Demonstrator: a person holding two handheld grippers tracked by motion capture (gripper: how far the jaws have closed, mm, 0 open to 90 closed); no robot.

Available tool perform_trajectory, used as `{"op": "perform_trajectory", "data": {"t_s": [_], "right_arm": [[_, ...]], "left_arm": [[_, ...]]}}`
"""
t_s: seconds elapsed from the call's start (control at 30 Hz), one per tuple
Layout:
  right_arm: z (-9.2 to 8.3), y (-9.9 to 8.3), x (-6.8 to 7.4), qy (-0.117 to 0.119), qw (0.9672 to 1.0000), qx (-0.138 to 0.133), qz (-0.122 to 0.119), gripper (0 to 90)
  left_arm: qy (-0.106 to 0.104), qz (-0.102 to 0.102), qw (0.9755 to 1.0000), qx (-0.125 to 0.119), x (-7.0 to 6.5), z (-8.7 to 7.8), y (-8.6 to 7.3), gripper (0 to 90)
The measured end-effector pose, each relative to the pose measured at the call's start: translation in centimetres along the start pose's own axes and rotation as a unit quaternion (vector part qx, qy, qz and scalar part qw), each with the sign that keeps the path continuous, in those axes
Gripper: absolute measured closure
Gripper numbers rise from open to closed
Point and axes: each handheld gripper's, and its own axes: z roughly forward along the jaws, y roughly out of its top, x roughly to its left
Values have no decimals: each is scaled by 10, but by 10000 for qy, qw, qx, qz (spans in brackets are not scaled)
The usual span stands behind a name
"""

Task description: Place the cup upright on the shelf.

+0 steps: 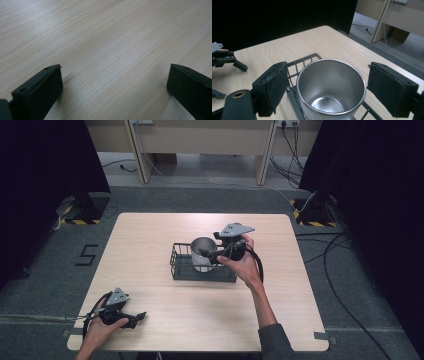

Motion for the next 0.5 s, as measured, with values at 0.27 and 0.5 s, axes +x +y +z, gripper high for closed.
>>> {"op": "perform_trajectory", "data": {"t_s": [0.27,0.5], "right_arm": [[-13,-8,5,-91,9999,-57,109,184],[-27,-14,12,-199,9995,-146,211,185]], "left_arm": [[6,-10,10000,-3,0,0,0,0],[13,-17,10000,-7,0,0,0,0]]}}
